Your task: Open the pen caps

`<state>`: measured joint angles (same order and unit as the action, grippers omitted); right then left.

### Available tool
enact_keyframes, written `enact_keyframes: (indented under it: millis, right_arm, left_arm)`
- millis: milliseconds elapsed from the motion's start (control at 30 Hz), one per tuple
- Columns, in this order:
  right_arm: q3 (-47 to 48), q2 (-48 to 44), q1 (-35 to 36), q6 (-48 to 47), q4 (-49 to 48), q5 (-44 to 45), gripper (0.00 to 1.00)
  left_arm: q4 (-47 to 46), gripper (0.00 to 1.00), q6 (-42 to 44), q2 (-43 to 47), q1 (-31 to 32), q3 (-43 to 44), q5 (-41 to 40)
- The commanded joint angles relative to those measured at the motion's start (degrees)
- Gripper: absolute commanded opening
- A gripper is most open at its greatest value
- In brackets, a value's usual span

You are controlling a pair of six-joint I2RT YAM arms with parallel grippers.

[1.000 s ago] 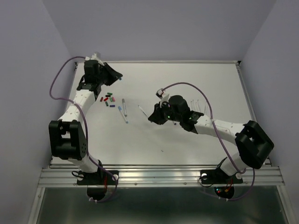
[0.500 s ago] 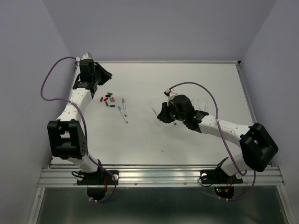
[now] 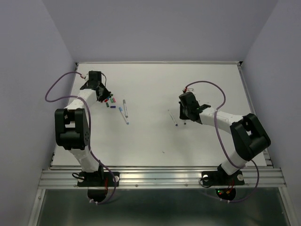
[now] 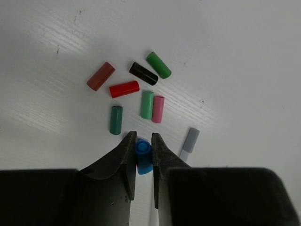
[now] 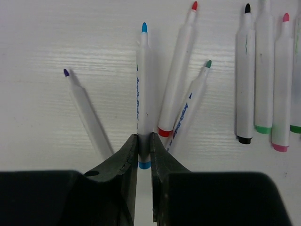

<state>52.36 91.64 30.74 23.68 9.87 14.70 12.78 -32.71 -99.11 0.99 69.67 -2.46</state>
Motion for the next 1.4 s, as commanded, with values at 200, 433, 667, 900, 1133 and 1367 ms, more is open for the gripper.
enact_keyframes:
  millis: [200, 433, 667, 900, 1133, 1367]
  right_arm:
    - [4.51, 3.46, -1.39, 2.6, 5.16, 8.24, 0.02]
    - [4.51, 2.67, -1.39, 2.07, 5.34, 7.45, 0.16]
    - [4.86, 1.44, -1.39, 1.46, 5.42, 6.05, 0.43]
    - [6.26, 0.74, -1.39, 0.84, 5.25, 4.38, 0.59]
    - [7.32, -2.51, -1.39, -4.42, -0.44, -7.63, 1.0]
    - [7.14, -2.78, -0.86, -4.53, -4.95, -16.37, 1.0]
  left_arm:
    - [1.38, 0.46, 1.68, -1.09, -0.2, 0.47, -3.61]
    - [1.2, 0.58, 2.04, -0.3, -0.2, 0.12, -2.47]
    - [0.59, 0.65, 2.04, 1.46, -0.12, -0.41, -0.36]
    - [-0.91, 0.71, 1.77, 3.4, -0.12, -1.55, 1.05]
    - [-3.72, 0.99, 1.24, 4.98, -0.03, -3.93, 6.06]
    - [-4.42, 0.99, 0.11, 7.79, 0.76, -5.07, 7.64]
